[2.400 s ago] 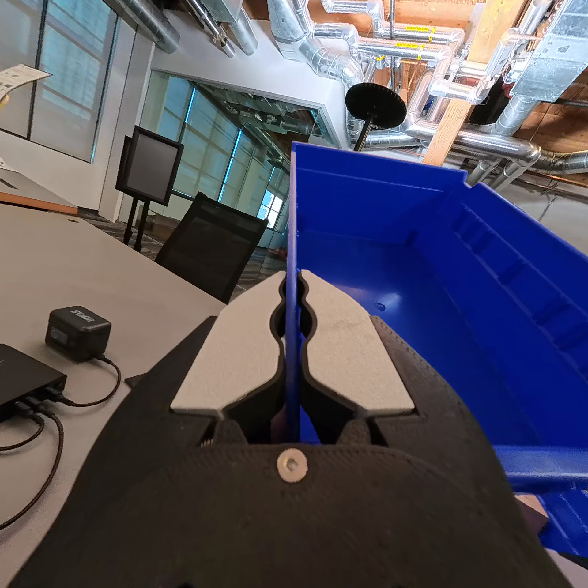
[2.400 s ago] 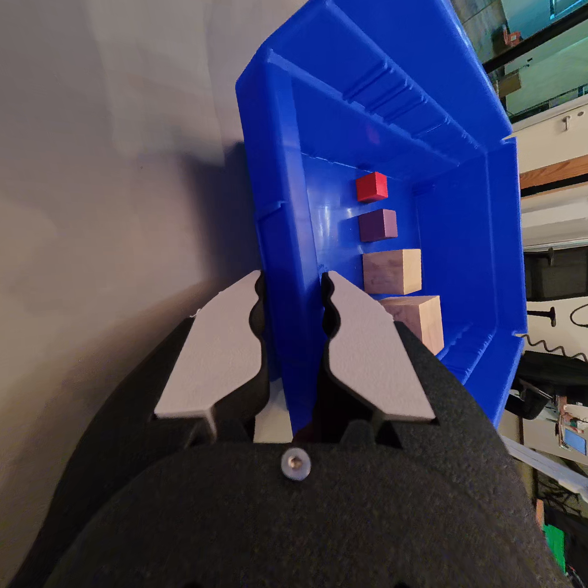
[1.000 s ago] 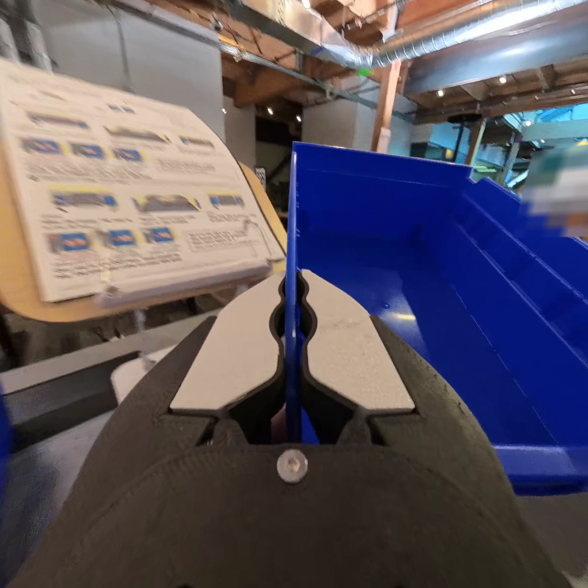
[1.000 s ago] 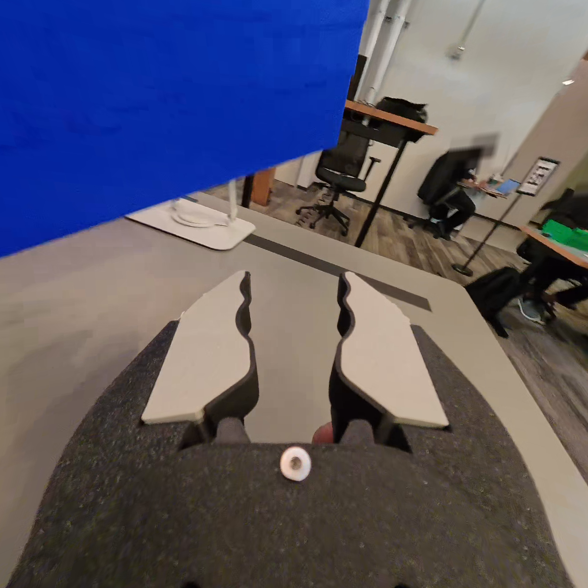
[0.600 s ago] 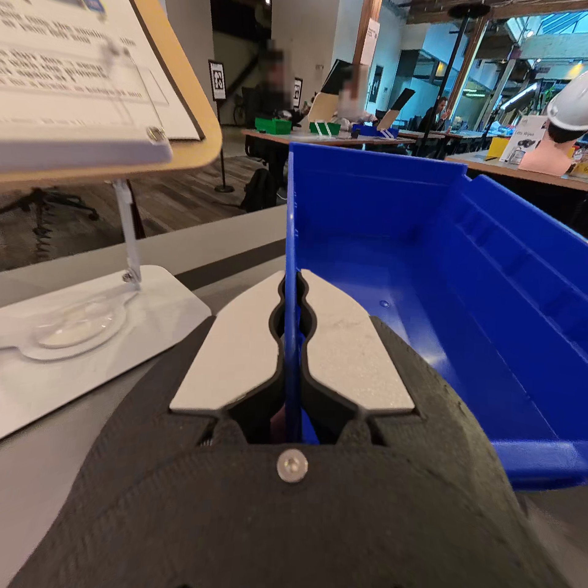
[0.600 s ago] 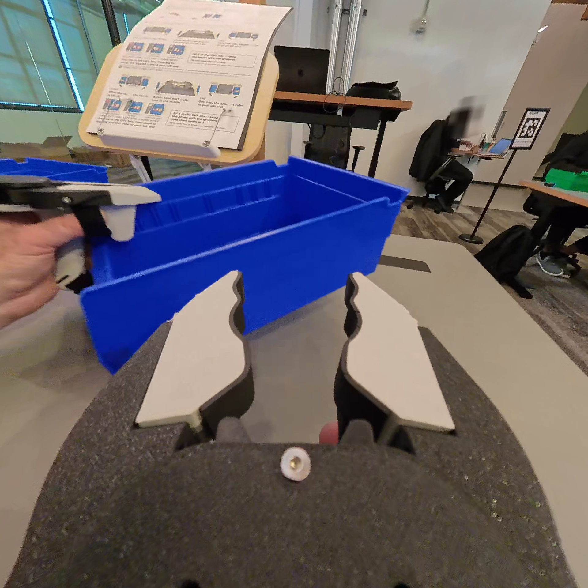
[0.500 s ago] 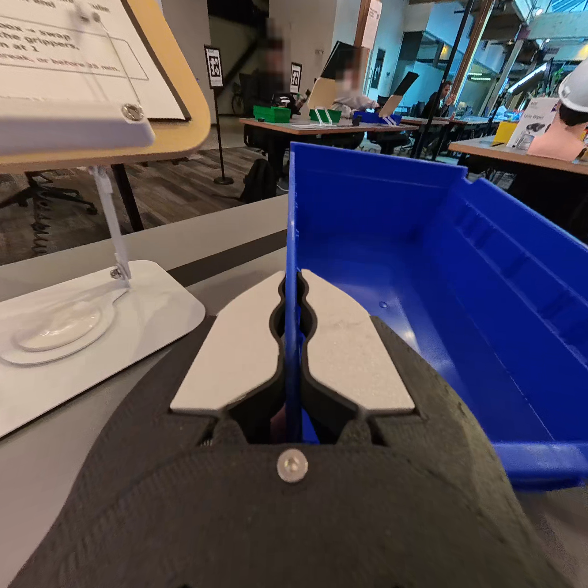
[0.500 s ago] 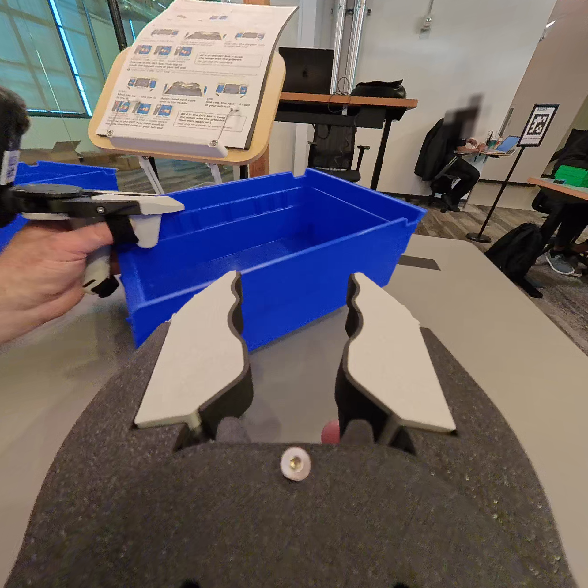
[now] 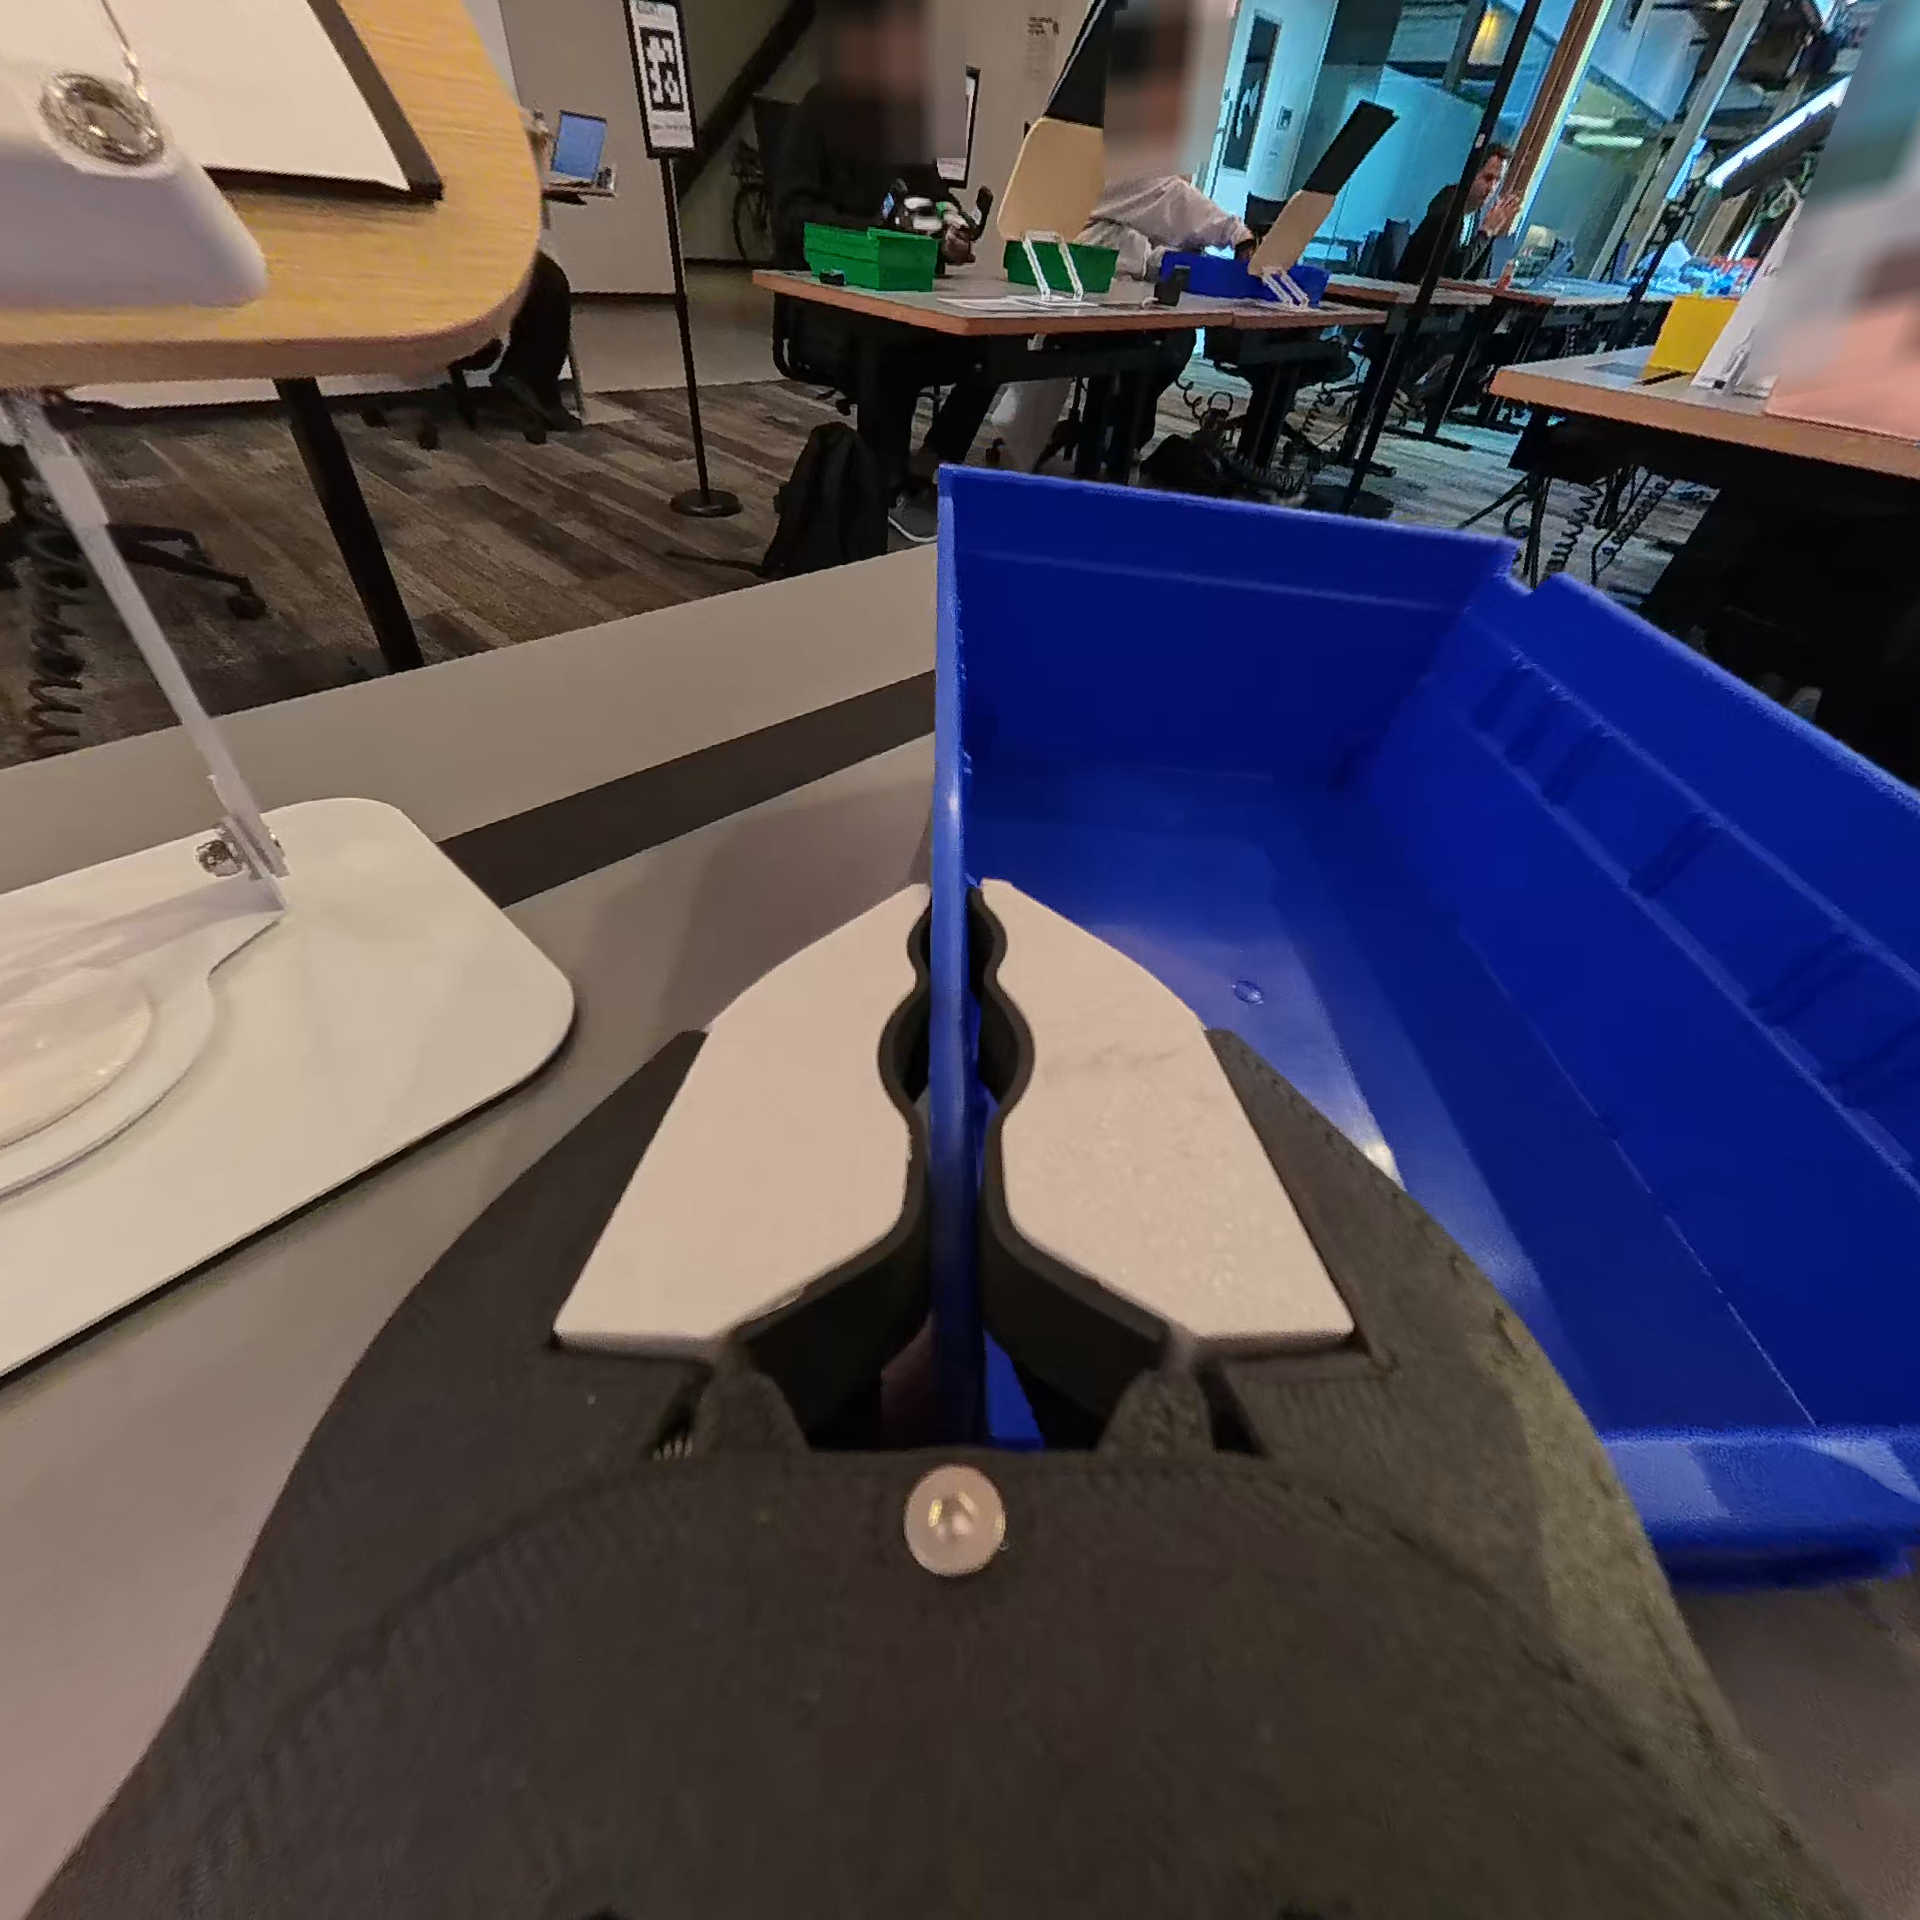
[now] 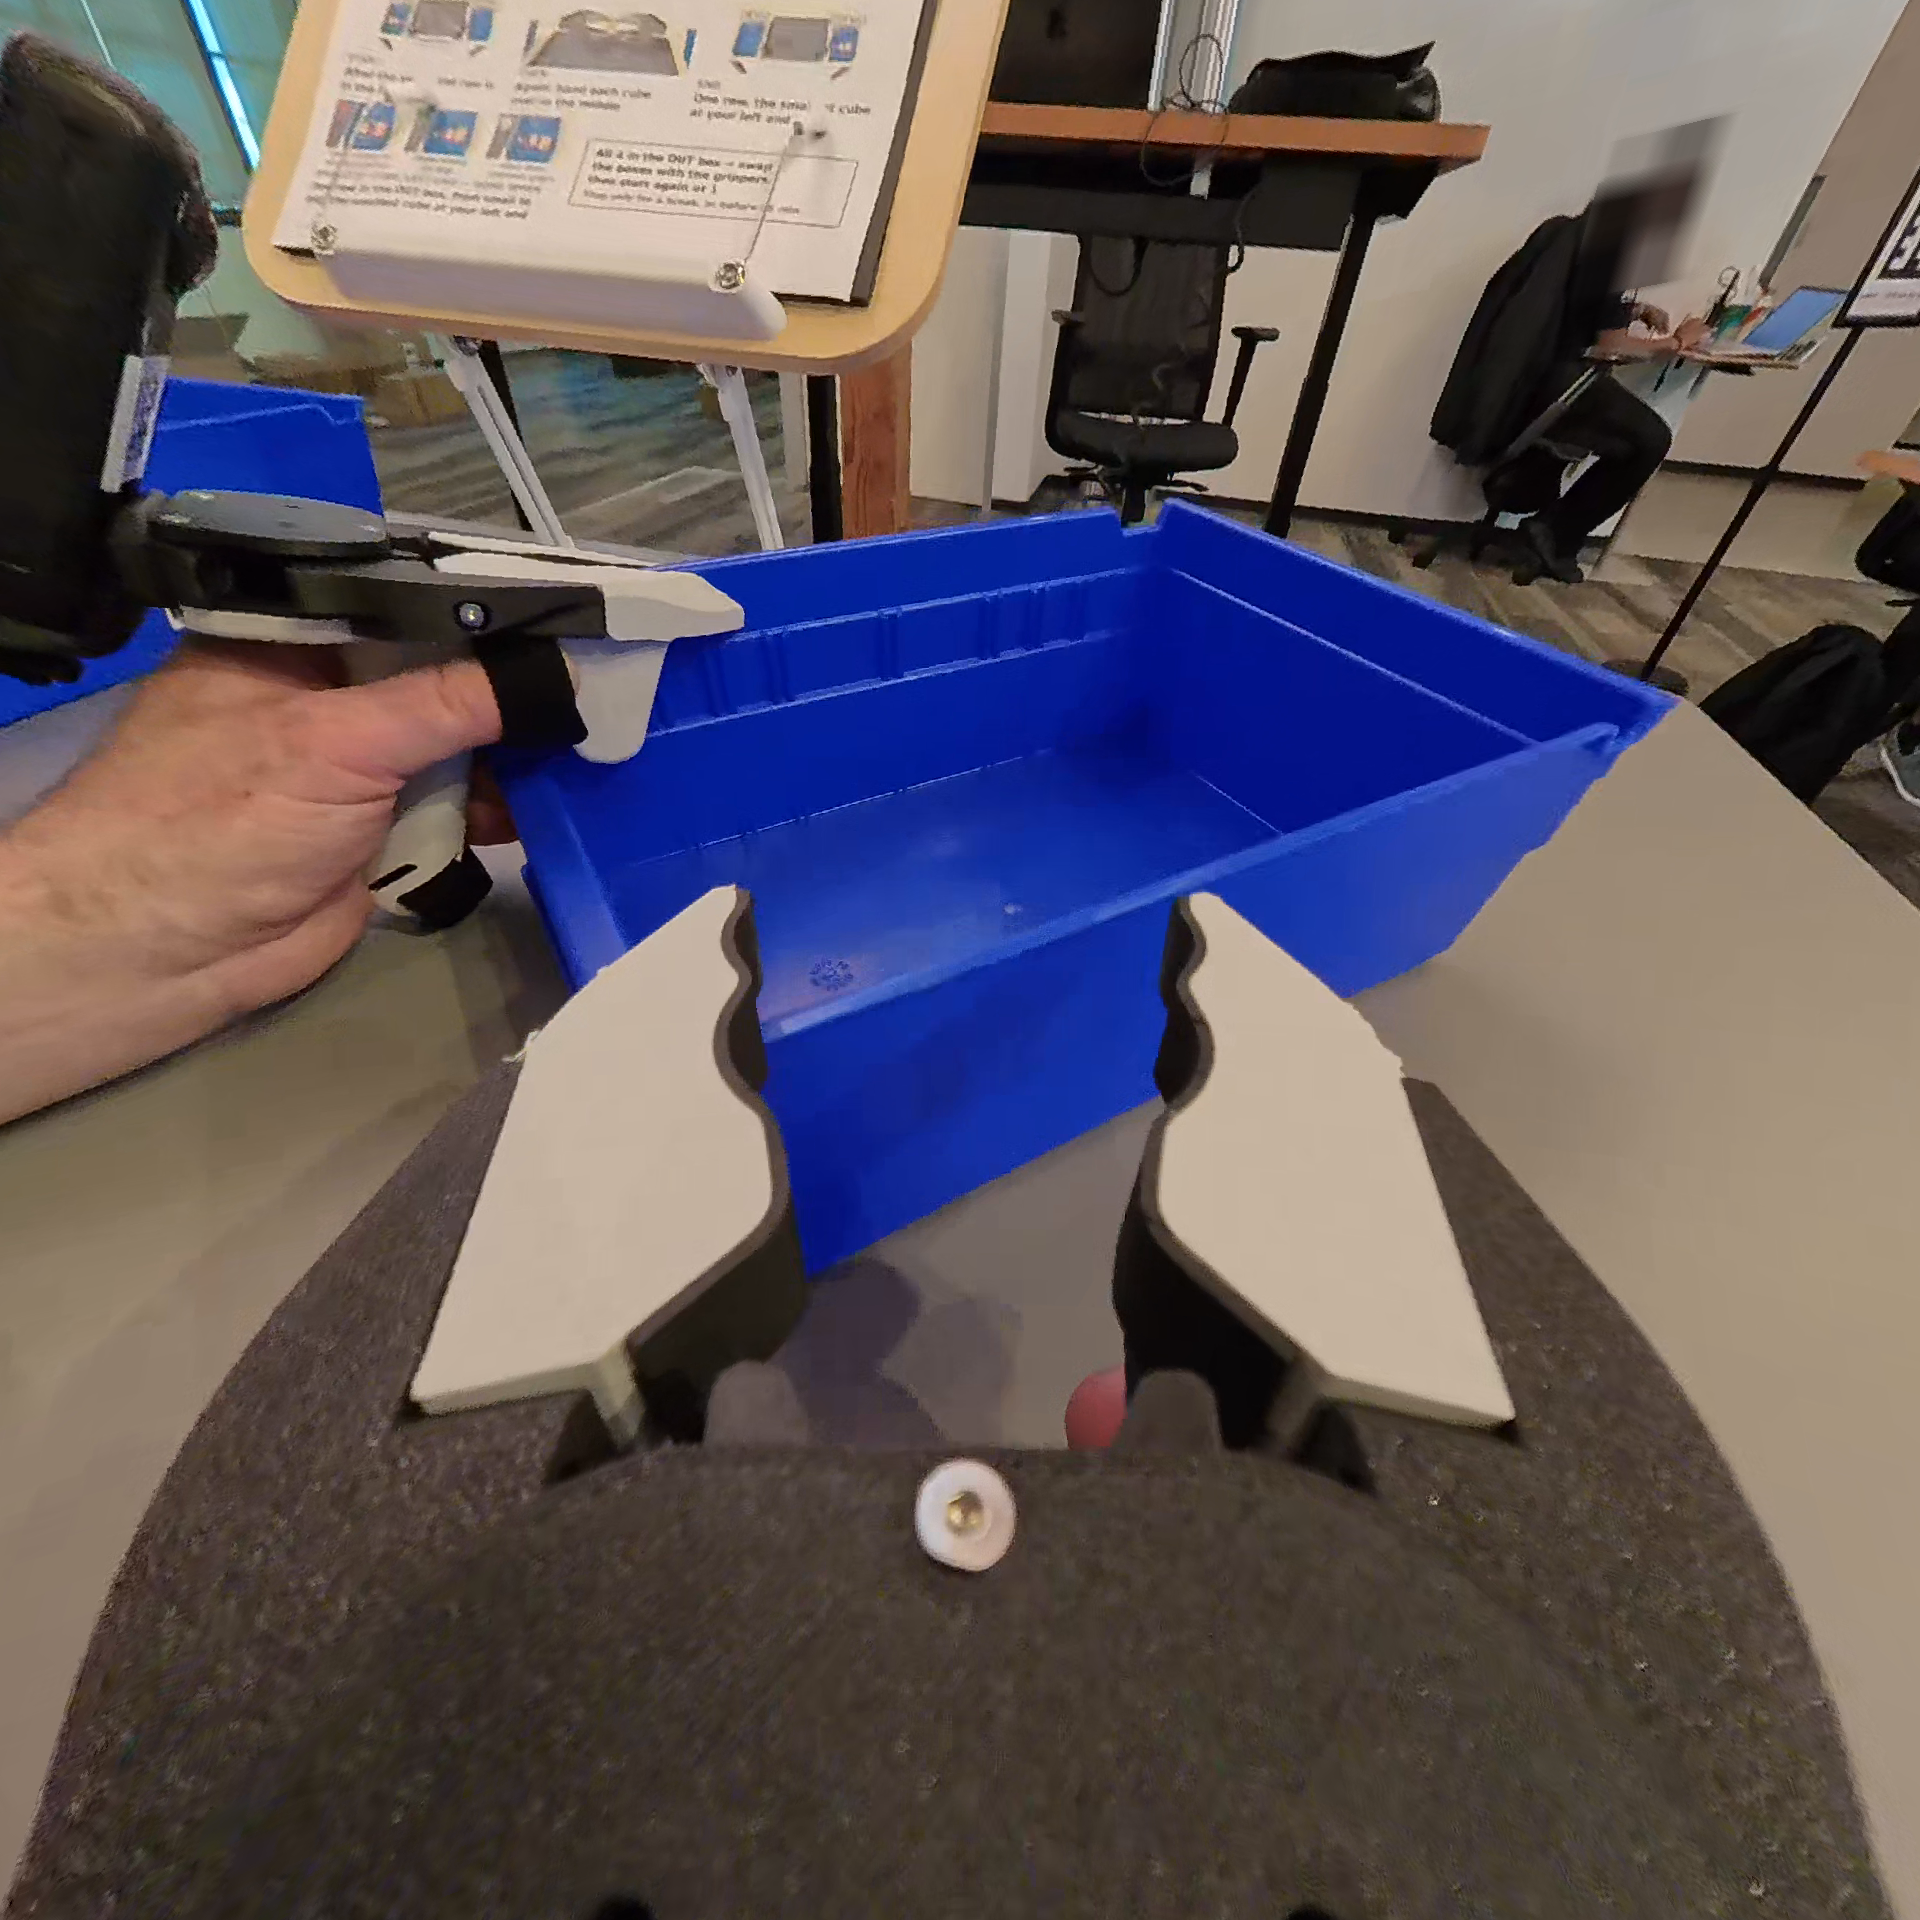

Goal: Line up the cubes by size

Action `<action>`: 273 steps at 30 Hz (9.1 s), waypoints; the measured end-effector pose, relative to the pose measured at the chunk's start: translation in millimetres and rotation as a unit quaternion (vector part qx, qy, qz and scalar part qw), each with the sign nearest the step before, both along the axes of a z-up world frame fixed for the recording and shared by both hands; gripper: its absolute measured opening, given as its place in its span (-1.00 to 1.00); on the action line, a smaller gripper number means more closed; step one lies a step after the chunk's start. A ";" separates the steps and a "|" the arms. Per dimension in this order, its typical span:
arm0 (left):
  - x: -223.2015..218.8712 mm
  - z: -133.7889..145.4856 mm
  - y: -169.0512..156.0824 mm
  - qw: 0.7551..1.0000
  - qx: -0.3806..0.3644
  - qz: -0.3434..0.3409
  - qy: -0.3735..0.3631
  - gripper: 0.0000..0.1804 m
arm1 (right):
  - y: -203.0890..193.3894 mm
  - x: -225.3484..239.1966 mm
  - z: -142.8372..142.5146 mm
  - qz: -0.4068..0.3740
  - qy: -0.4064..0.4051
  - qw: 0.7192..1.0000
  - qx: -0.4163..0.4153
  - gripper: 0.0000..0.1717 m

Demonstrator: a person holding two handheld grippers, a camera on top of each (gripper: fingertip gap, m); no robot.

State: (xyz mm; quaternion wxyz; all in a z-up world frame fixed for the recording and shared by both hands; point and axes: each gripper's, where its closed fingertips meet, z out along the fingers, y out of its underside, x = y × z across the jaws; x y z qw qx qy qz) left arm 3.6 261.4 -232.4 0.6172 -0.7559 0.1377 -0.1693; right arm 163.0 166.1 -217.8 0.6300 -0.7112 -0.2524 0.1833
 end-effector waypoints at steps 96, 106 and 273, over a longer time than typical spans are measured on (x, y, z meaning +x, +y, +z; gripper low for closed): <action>68.3 36.2 24.9 0.976 0.044 -0.073 -0.202 -0.17 | 203.3 100.5 48.3 -0.199 -0.146 0.946 0.210 -0.48; 28.1 31.2 -61.0 0.990 0.075 -0.092 -0.080 -0.28 | 100.3 -38.1 66.2 -0.037 -0.153 0.937 0.311 -0.54; -419.8 -3.8 -75.0 0.827 -0.154 -0.054 0.538 -0.36 | 32.1 -272.1 7.7 0.247 -0.009 0.958 0.148 -0.54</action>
